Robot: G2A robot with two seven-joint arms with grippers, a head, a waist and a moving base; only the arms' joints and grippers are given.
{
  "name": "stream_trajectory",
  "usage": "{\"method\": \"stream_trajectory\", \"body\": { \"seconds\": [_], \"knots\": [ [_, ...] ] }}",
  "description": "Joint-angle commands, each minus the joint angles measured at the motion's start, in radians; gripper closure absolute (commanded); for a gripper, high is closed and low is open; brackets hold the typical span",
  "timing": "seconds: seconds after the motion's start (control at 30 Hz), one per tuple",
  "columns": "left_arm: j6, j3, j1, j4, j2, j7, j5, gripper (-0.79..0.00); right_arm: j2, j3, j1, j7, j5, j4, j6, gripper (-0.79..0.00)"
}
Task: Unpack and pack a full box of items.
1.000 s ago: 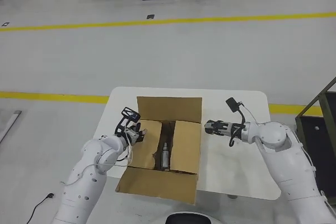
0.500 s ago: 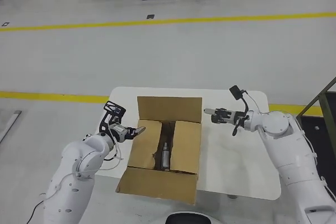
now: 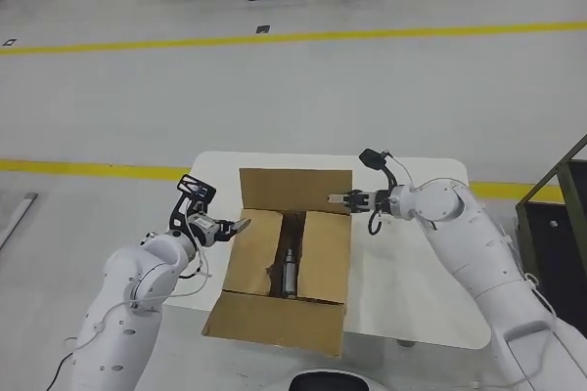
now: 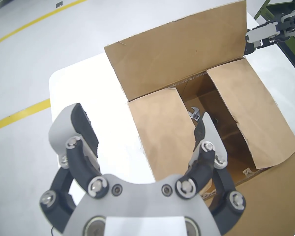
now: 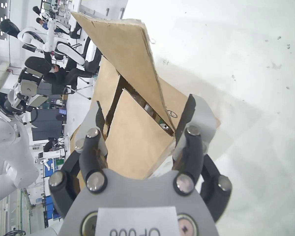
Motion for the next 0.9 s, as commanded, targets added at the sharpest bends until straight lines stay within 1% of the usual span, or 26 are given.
{"method": "stream_trajectory", "body": {
  "seconds": [0.0,0.13,0.37,0.47,0.53,0.67,0.7,0.73,0.77,0.8,0.87],
  "knots": [
    [0.005,0.001,-0.005,0.006,0.001,0.005,0.004,-0.785,-0.012,-0.018,0.024,-0.014,0.005,0.036,-0.019,0.0],
    [0.018,0.001,-0.011,0.015,0.003,0.01,0.002,-0.785,-0.02,-0.017,0.054,-0.039,0.015,0.094,-0.043,0.0],
    [0.016,0.01,-0.013,0.023,0.007,0.012,-0.001,-0.785,-0.017,0.002,0.074,-0.032,0.029,0.167,-0.093,0.0],
    [0.017,0.011,-0.013,0.025,0.009,0.014,0.001,-0.785,-0.014,0.024,0.07,-0.022,0.076,0.189,-0.123,0.0],
    [0.019,0.013,-0.013,0.024,0.01,0.014,0.001,-0.785,-0.011,0.024,0.075,-0.009,0.06,0.198,-0.134,0.0],
    [0.022,0.014,-0.013,0.024,0.012,0.021,0.0,-0.785,-0.009,0.016,0.078,-0.021,0.016,0.187,-0.146,-0.009],
    [0.023,0.015,-0.013,0.023,0.012,0.021,0.0,-0.785,-0.007,0.015,0.078,-0.021,0.006,0.182,-0.153,-0.191],
    [0.025,0.016,-0.013,0.022,0.013,0.023,0.0,-0.785,-0.005,0.014,0.079,-0.021,-0.012,0.178,-0.158,-0.554],
    [0.028,0.017,-0.014,0.022,0.013,0.025,-0.001,-0.785,-0.002,0.011,0.08,-0.019,-0.034,0.175,-0.155,-0.785],
    [0.032,0.017,-0.014,0.022,0.013,0.027,-0.001,-0.785,0.001,0.005,0.08,-0.013,-0.064,0.17,-0.145,-0.785],
    [0.037,0.019,-0.014,0.022,0.013,0.028,0.0,-0.785,0.001,0.004,0.08,-0.012,-0.073,0.167,-0.141,-0.785]
  ]
}}
